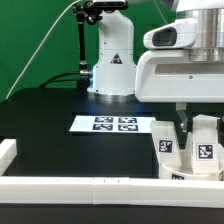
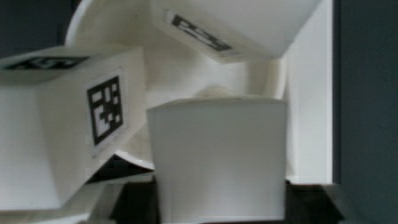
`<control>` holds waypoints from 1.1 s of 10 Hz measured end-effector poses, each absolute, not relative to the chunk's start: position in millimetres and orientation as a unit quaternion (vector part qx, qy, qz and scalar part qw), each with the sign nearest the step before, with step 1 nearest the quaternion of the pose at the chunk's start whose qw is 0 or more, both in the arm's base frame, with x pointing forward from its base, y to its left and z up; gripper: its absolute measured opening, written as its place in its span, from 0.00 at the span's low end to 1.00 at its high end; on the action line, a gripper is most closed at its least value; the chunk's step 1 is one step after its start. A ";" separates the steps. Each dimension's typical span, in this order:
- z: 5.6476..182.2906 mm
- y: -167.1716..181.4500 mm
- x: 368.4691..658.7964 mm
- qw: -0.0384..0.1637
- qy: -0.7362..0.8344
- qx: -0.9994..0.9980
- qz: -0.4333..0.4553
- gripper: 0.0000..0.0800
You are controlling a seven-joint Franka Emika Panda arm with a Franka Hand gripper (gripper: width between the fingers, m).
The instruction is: Assemble stool
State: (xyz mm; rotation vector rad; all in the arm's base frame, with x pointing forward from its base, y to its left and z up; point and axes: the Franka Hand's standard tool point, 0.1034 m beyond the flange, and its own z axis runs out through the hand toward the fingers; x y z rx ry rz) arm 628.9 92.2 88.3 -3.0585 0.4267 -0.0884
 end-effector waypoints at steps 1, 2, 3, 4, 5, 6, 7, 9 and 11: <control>88.3 92.5 628.9 0.027 0.182 -0.982 -0.027 0.42; 88.3 92.6 628.9 0.028 0.201 -0.979 -0.027 0.42; 88.3 92.8 629.0 0.030 0.245 -0.969 -0.026 0.42; 87.8 93.2 630.8 0.044 0.322 -0.945 -0.034 0.42; 88.2 94.6 630.9 0.058 0.386 -0.920 -0.041 0.42; 88.6 95.7 631.5 0.072 0.453 -0.888 -0.036 0.42; 88.2 97.1 632.8 0.082 0.511 -0.855 -0.033 0.42; 88.8 104.7 632.5 0.086 0.589 -0.803 -0.020 0.42; 89.0 107.3 632.8 0.094 0.642 -0.761 -0.012 0.39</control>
Offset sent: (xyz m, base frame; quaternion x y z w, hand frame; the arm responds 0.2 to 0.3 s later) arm -0.0120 -0.0059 -0.0052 0.0440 0.0221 0.3567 0.9329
